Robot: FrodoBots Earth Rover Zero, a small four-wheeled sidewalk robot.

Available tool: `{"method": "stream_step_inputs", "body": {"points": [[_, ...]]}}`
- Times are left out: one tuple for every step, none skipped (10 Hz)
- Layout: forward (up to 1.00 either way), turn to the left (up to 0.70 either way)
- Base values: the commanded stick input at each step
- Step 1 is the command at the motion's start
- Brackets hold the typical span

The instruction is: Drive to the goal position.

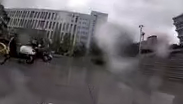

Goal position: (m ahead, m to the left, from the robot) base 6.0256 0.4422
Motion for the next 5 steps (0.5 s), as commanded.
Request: {"method": "stream_step_inputs", "body": {"points": [[0.7,0.0],[0.7,0.0],[0.7,0.0],[0.7,0.0],[0.7,0.0]]}}
